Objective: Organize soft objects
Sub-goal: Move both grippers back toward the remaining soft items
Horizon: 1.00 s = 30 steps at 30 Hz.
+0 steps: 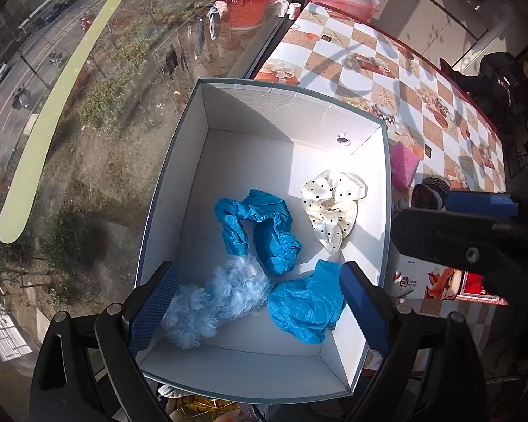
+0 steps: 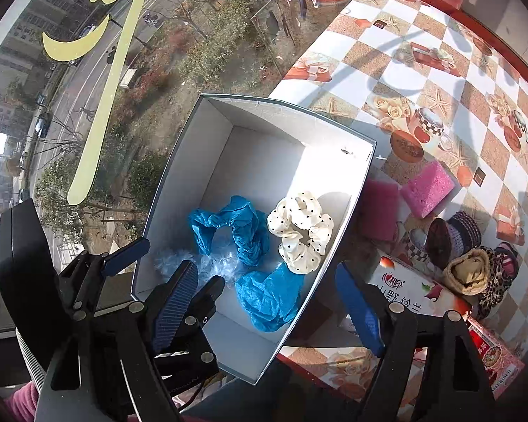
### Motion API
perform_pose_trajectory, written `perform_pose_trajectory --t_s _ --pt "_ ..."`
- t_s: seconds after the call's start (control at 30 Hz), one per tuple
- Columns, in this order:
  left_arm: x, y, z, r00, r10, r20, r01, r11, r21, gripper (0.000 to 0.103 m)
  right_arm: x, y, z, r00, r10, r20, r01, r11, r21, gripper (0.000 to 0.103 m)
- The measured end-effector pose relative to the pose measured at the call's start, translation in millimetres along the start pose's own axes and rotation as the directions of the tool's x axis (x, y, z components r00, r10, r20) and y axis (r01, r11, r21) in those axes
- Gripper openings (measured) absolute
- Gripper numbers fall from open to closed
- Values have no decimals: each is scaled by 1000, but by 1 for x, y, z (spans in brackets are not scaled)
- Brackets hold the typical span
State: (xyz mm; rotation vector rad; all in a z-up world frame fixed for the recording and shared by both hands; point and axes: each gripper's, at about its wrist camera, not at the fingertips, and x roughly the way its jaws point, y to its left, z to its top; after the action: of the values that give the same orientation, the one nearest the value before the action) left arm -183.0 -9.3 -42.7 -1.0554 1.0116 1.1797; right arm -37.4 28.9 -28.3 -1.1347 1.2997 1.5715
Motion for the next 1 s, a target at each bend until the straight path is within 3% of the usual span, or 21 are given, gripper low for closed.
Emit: perform_pose_trajectory --t_s 0.07,0.13,0.3,0.47,0.6,0.7,0.8,1.0 --pt "-4 -1 4 1000 -24 10 24 1000 -8 103 -4 -10 -1 1000 3 -10 -3 1000 29 83" --pt "-10 -7 10 999 -39 28 39 999 5 103 -13 -25 -4 1000 5 -6 -4 998 65 83" --pt "-29 -44 35 995 -57 79 48 992 117 103 -48 -75 -14 999 14 35 -20 983 184 83" --pt "-31 -108 63 993 -62 102 29 955 295 103 -88 -137 -34 996 25 90 -53 944 327 83" --pt "-11 -161 84 996 -64 67 31 913 406 103 -115 -183 -55 990 25 142 -83 902 424 83" --pt "16 -196 97 999 -26 43 2 883 468 103 -129 -214 -72 985 18 173 -102 867 487 83" --pt "50 -222 106 998 63 28 -68 854 516 103 -136 -245 -90 982 15 186 -116 830 545 83" --pt "105 -246 117 987 146 -66 -87 835 543 103 -126 -300 -119 986 23 163 -122 770 626 83"
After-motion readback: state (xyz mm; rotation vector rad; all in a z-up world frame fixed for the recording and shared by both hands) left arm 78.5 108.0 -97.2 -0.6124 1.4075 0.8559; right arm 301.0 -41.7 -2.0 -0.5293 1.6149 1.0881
